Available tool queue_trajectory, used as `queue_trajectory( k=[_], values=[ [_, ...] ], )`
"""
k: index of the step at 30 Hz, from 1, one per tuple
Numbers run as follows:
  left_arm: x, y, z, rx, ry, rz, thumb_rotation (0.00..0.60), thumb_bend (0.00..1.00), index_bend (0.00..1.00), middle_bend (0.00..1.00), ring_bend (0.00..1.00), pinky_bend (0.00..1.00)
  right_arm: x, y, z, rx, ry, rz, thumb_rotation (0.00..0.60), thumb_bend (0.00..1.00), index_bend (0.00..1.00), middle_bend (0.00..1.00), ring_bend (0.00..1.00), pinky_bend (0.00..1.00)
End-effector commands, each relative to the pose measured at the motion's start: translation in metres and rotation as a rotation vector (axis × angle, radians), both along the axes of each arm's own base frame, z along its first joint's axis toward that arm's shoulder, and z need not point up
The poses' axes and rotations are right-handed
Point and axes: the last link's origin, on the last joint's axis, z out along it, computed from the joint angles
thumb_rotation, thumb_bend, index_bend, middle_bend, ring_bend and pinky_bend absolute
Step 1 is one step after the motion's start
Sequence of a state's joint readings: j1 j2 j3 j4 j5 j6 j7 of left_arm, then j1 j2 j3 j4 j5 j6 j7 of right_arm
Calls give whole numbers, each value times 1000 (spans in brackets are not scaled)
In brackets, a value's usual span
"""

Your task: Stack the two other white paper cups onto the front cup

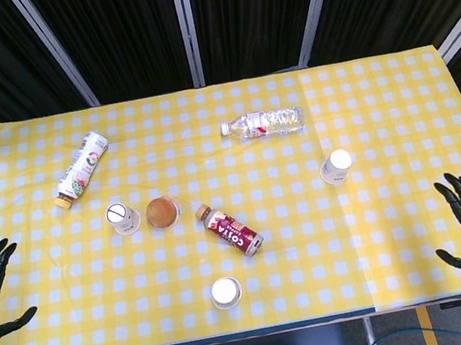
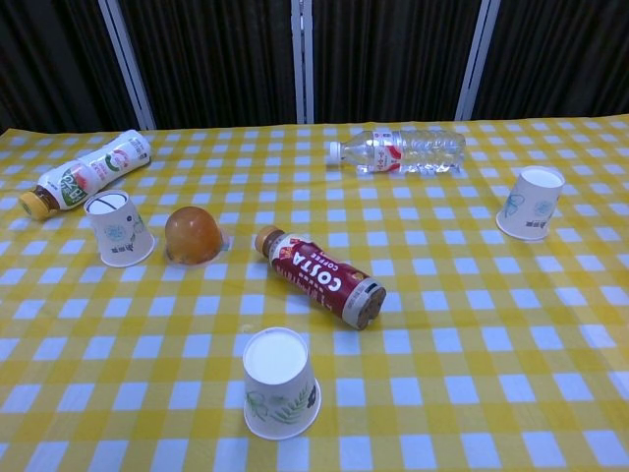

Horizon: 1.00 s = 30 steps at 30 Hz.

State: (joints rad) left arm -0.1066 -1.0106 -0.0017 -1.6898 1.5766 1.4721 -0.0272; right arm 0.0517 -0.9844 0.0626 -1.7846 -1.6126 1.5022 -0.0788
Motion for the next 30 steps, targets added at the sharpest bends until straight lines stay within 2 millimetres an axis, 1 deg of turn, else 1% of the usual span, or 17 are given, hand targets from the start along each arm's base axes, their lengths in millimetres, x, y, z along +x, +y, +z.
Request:
queue_trajectory(
  k=[1,4,5,7,10,13,18,21,24,27,30],
  values=[
    [-1,3,-2,-4,3,9,600,3,0,0,0,0,13,-49,-8,79,5,52,600,0,0,0,0,17],
    [-3,5,-3,-7,6,23,600,3,0,0,0,0,27,-83,-21,158,8,87,600,0,0,10,0,84],
    [-3,6,-4,-7,7,25,600,2,0,0,0,0,30,-89,-24,173,7,93,600,0,2,20,3,107],
    [-5,8,-4,-9,8,36,600,2,0,0,0,0,40,-116,-40,232,-3,99,600,0,11,53,17,149],
    [-8,11,-4,-8,5,49,600,3,0,0,0,0,48,-143,-58,286,-18,80,600,0,28,106,59,194],
    [-11,14,-3,-9,2,65,600,2,0,0,0,0,56,-163,-71,310,-38,63,600,5,43,147,97,246],
    [-16,18,-4,-18,0,90,600,3,0,0,0,0,73,-183,-92,331,-42,68,600,17,56,156,105,266],
    [-17,19,-4,-20,-4,97,600,3,0,0,0,0,78,-191,-100,330,-25,73,600,37,74,158,105,267],
    [-17,19,-3,-18,-6,96,600,4,0,0,0,0,78,-202,-109,323,13,65,600,54,99,162,108,267],
    [-17,19,-3,-20,-4,99,600,3,0,0,0,0,76,-208,-116,328,23,43,600,53,135,173,114,267],
    [-18,20,-4,-23,-2,104,600,3,0,0,0,0,73,-213,-123,331,40,28,600,52,146,181,115,267]
  ],
)
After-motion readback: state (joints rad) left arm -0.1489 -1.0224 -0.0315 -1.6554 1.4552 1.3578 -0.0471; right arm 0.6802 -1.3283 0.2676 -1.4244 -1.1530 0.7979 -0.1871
